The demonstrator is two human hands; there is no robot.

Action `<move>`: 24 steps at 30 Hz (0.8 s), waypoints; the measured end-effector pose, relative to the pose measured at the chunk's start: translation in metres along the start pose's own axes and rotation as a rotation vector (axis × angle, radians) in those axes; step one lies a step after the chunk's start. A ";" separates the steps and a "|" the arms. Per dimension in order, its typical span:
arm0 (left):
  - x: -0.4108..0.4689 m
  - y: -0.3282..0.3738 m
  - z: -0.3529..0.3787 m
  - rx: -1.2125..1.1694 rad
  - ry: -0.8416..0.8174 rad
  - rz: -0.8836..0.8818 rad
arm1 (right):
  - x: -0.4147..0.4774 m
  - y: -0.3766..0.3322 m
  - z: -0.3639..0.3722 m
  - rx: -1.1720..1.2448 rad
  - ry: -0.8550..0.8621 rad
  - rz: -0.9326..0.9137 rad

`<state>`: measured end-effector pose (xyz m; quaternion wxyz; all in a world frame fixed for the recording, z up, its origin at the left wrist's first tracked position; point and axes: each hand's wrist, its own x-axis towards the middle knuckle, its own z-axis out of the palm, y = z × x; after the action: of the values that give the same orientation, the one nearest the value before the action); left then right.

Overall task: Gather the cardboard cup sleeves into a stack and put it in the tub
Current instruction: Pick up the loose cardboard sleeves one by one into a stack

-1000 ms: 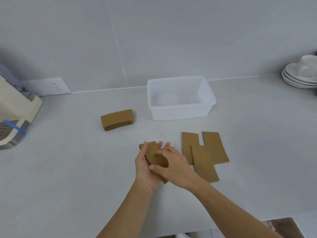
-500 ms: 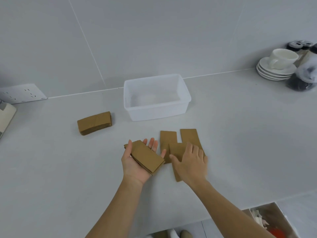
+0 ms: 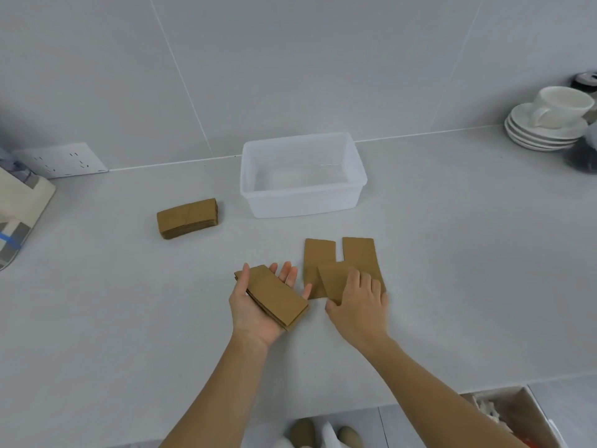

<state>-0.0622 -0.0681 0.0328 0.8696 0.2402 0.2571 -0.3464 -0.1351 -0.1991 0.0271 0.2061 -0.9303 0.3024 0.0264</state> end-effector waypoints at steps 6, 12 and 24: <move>-0.007 -0.005 0.006 0.043 -0.004 -0.011 | 0.005 -0.019 -0.030 0.381 -0.016 -0.044; -0.011 -0.007 0.009 0.188 -0.042 -0.018 | -0.007 -0.046 -0.041 0.572 -0.082 -0.175; -0.009 -0.009 0.005 0.171 -0.161 -0.016 | -0.020 -0.055 -0.016 0.492 -0.186 -0.275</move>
<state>-0.0734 -0.0723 0.0397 0.8610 0.2827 0.1578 -0.3922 -0.1210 -0.1542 0.0653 0.4540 -0.8781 0.1509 0.0091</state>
